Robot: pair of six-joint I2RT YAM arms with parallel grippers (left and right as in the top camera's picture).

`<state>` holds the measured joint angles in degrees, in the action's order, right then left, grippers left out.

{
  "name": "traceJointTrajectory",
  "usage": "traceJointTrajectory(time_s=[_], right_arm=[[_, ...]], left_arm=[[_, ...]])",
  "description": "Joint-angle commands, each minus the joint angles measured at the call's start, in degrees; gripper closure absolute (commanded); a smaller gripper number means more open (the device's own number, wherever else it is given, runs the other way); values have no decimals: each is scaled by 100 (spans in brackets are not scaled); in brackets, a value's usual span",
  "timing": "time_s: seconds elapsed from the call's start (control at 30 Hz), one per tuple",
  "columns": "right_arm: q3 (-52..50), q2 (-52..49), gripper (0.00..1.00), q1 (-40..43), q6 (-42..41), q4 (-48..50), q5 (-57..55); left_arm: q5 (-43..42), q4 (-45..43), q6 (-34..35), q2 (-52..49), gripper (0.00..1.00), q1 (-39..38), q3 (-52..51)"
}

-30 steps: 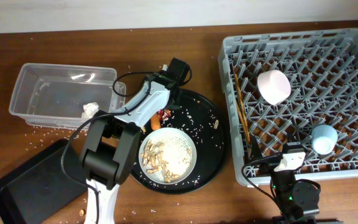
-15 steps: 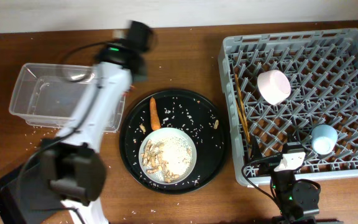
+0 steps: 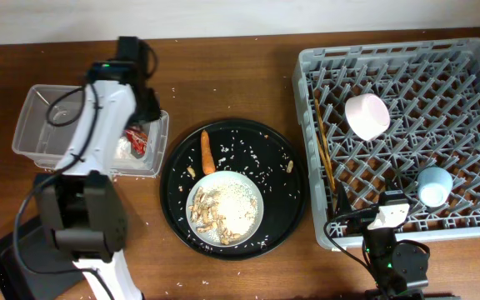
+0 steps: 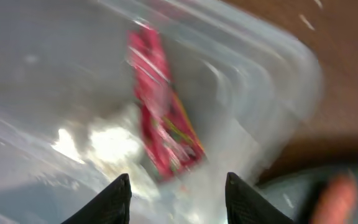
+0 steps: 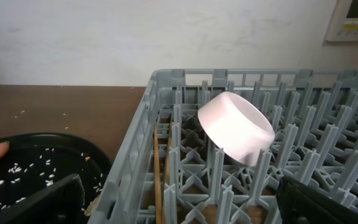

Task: Sort waste into correct bins and load items into the dishwasher rack
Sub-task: 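Grasp the red wrapper and drop it into the clear container, then grasp the carrot on the round tray with the left gripper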

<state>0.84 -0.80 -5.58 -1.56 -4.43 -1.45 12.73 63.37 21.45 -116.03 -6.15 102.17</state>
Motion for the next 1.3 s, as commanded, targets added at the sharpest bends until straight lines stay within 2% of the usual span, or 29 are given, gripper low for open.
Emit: traceJointTrajectory(time_s=[0.0, 0.1, 0.23, 0.5, 0.73, 1.03, 1.17, 1.27], right_arm=[[-52, 44, 2, 42, -59, -7, 13], [-52, 44, 2, 42, -59, -7, 13], [-52, 44, 2, 42, -59, -7, 13], [-52, 44, 2, 42, -59, -7, 13], [-52, 44, 2, 42, -59, -7, 13], [-52, 44, 2, 42, -59, -7, 13], [-52, 44, 2, 42, -59, -7, 13], [-52, 44, 2, 42, -59, -7, 13]], left_arm=[[-243, 201, -184, 247, 52, -828, -39], [-245, -13, -184, 240, 58, -1246, -575], [-247, -737, -184, 238, 58, -1628, -1364], [-323, -2081, -164, 238, 62, -1711, -2531], [-1045, -2286, -164, 238, 63, -1709, -2612], [-977, -2350, -162, 236, 63, -1703, -2852], [-977, -2503, -162, 238, 71, -1705, -2907], [-975, -2376, -164, 267, 81, -1665, -2531]])
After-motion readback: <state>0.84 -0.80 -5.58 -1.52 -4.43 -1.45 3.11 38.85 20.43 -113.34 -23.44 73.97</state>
